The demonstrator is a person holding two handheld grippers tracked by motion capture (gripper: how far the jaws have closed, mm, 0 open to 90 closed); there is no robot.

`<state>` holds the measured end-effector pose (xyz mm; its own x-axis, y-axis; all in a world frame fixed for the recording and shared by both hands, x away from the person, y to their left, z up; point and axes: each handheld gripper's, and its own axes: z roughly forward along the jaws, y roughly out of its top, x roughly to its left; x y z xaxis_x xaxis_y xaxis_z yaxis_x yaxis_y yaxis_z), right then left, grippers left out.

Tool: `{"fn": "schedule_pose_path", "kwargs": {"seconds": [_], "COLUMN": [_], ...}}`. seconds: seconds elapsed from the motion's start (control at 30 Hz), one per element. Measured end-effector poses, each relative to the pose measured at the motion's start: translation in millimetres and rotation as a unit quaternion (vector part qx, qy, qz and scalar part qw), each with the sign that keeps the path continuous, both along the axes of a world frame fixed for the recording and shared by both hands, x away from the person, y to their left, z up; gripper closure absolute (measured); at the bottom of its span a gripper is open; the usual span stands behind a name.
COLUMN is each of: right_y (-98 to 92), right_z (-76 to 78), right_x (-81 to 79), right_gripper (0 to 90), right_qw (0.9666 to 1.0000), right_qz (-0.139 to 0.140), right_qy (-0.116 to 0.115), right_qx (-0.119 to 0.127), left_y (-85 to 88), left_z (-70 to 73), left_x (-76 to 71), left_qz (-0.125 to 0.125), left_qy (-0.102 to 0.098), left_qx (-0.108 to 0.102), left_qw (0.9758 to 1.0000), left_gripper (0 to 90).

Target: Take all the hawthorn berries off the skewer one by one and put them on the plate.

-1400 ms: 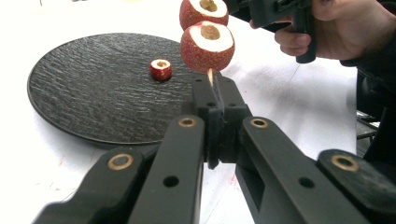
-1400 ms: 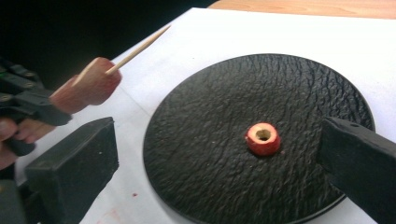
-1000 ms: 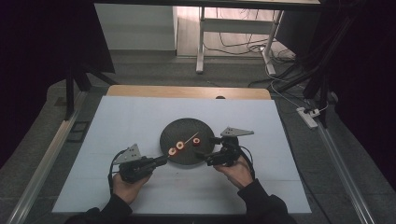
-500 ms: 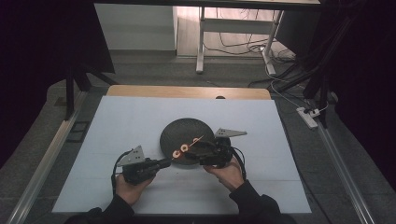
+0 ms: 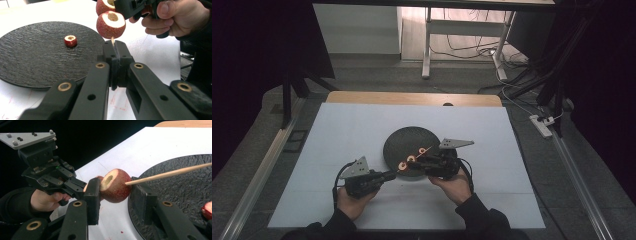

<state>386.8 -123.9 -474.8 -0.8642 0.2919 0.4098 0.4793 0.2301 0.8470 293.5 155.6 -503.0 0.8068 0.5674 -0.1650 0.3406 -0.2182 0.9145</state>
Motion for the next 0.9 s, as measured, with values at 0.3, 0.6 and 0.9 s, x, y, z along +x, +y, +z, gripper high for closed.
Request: {"fn": "schedule_pose_path", "kwargs": {"seconds": [0.3, 0.6, 0.9], "right_y": [-3.2, -31.8, -25.9], "right_z": [4.9, 12.9, 11.9], "right_x": [0.5, 16.4, 17.9], "right_gripper": [61.4, 61.6, 61.5], "right_qw": [0.9997, 0.9965, 0.9956], "right_qz": [-0.019, -0.082, -0.088], "right_qy": [-0.013, -0.016, -0.025], "right_qx": [-0.002, -0.003, -0.019], "left_y": [1.6, 5.4, 7.3], "left_z": [4.6, 1.8, -0.6], "left_x": [0.2, 1.4, 1.9], "left_qz": [0.007, 0.008, 0.014], "left_qy": [0.002, 0.012, 0.018], "left_qx": [0.003, 0.002, 0.005], "left_qw": [1.0000, 0.9999, 0.9997], "left_gripper": [89.8, 89.8, 89.9]}}
